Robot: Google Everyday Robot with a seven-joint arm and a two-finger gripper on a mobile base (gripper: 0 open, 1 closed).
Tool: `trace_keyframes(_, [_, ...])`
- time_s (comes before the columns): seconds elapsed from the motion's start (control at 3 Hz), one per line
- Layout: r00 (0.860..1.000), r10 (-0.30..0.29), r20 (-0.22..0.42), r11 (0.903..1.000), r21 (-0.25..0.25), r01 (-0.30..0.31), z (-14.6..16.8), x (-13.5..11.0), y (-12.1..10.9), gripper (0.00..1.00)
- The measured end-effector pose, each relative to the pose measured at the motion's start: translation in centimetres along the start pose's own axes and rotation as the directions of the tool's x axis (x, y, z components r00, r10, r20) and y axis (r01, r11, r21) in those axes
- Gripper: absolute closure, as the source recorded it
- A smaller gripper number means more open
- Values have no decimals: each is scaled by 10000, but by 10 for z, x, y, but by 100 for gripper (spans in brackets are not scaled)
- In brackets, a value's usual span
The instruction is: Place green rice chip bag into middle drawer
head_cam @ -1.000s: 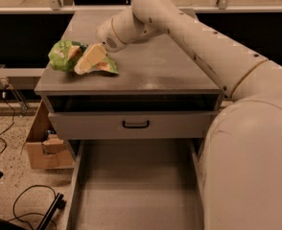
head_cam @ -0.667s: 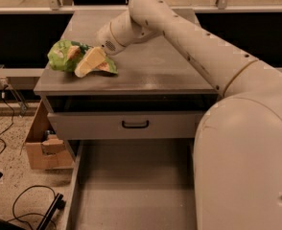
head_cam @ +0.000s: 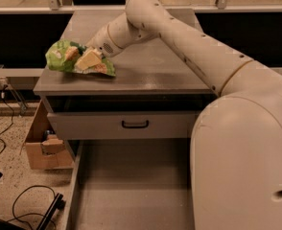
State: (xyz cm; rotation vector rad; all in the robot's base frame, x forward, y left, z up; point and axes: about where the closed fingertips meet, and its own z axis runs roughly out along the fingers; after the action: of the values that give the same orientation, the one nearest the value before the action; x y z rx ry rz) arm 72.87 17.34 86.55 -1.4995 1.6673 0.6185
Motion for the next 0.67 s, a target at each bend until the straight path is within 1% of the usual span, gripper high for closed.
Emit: trace_keyframes(0.67, [10000,0,-12,9999,-100,0,6,0,3,87])
